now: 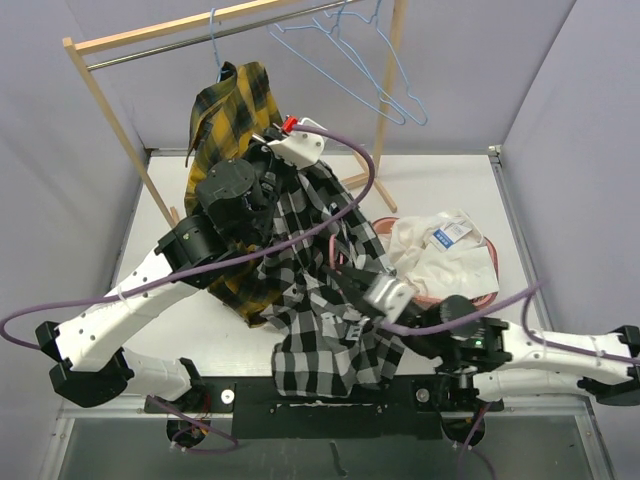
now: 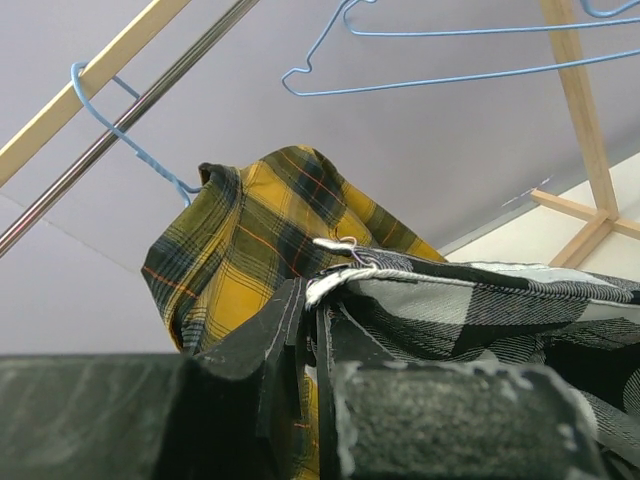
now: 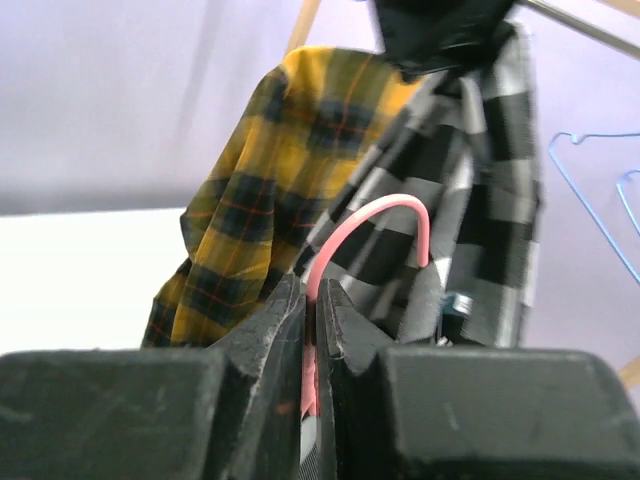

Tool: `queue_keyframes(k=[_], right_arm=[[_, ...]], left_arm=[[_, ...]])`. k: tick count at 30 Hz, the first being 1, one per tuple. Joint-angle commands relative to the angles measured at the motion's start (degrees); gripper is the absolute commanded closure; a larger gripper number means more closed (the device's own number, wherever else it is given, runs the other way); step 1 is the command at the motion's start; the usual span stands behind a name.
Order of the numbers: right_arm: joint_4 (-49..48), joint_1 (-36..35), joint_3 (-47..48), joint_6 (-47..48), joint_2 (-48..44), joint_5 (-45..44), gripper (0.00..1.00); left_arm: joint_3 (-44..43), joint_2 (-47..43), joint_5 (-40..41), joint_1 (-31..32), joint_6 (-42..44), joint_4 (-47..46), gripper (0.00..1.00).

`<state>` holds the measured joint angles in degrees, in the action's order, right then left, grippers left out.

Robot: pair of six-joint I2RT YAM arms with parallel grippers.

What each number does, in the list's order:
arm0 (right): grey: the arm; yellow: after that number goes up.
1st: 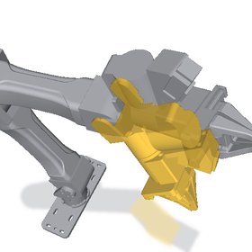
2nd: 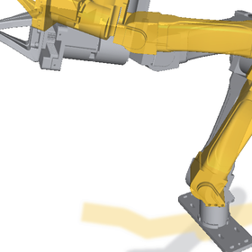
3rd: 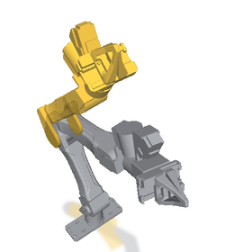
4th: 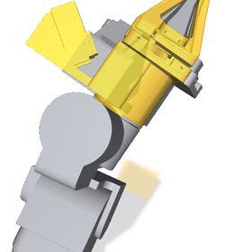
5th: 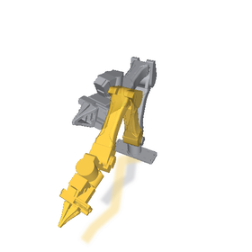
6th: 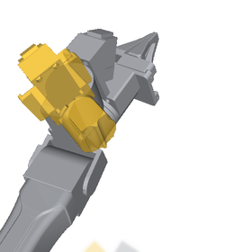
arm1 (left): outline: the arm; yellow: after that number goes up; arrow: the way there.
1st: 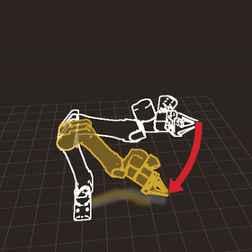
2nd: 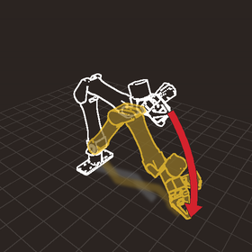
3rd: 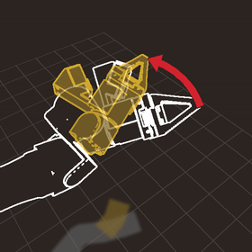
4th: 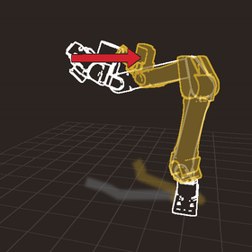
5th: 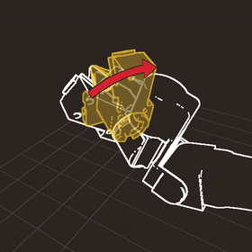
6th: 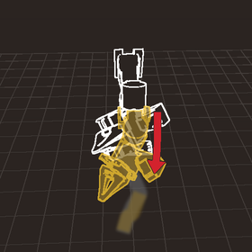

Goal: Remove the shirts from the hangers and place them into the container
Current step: Remove the shirt from the hanger.

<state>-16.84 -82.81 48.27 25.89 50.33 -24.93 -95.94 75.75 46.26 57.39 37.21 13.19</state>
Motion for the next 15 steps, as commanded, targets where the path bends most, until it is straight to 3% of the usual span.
queue_keyframes(k=[1,5,9,11,13,15], right_arm=[[8.7,0.3,0.6,-6.9,-9.5,-3.1,1.0],[12.8,0.3,2.6,-7.9,-15.7,-8.1,1.0],[16.3,0.4,7.1,-7.9,-15.1,-11.8,1.0],[16.5,0.4,9.1,-7.9,-14.0,-11.6,1.0],[16.3,0.4,11.6,-7.2,-12.2,-11.6,1.0],[16.4,0.4,14.3,-6.6,-9.9,-11.4,1.0]], left_arm=[[-1.5,-2.5,1.1,-1.3,-0.8,-6.0,1.0],[1.7,-3.9,0.7,-2.0,-1.0,-8.0,1.0],[10.2,-8.5,-4.6,-1.9,-1.7,-12.7,0.98],[16.7,-11.7,-7.8,-2.0,-1.6,-17.4,0.84],[21.5,-13.9,-9.7,-2.0,-1.6,-19.0,0.55],[24.5,-15.4,-11.4,-2.0,-2.3,-18.4,0.41]])
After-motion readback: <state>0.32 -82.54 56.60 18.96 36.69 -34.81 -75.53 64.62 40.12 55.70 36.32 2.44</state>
